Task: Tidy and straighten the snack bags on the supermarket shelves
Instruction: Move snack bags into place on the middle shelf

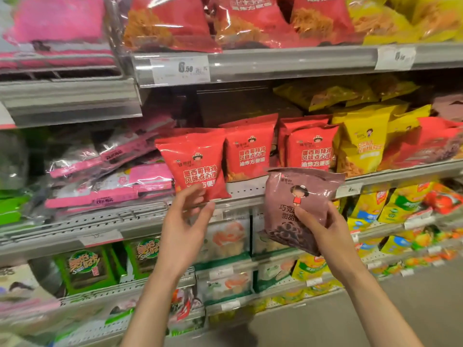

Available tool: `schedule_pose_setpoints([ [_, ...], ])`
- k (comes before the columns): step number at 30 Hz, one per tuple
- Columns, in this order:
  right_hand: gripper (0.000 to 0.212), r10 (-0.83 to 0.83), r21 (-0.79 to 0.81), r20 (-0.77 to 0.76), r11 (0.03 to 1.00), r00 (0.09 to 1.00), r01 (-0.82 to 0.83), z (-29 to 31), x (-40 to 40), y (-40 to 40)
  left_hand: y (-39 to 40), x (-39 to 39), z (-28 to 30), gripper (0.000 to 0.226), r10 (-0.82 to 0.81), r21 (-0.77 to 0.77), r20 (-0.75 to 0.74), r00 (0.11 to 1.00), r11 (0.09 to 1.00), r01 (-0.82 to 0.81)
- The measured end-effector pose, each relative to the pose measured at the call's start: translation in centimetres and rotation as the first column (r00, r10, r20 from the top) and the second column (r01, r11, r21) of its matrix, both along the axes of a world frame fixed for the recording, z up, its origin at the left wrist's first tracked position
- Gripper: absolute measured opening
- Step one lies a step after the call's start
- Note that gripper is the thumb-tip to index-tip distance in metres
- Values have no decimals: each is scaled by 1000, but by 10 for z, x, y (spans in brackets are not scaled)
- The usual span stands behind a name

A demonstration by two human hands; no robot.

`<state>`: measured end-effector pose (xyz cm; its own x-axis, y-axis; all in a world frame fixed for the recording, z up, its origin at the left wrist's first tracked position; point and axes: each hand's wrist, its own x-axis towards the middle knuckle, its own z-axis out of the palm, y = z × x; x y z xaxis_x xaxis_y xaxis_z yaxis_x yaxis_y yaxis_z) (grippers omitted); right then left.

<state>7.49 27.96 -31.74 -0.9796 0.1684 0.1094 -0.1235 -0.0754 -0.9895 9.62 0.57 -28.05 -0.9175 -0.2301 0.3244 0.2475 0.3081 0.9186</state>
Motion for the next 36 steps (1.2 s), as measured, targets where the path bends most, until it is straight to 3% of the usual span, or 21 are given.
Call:
schedule_pose_setpoints([
  [9, 51, 2, 27, 16, 1000, 1000, -3, -25, -8, 112, 107, 12, -33, 31, 63, 86, 75, 995, 994, -70],
  [18, 29, 36, 99, 20, 994, 999, -38, -20, -39, 253, 251, -8, -26, 30, 82, 115, 91, 992, 989, -92],
  [28, 49, -62, 124, 7, 990, 998, 61, -4, -43, 315, 305, -42, -18, 30, -3, 171, 28, 1000, 985, -2],
  [36, 43, -81, 113, -20, 990, 997, 83, 2, -44, 355, 337, -61, -33, 29, -59, 211, 45, 997, 976, 48],
])
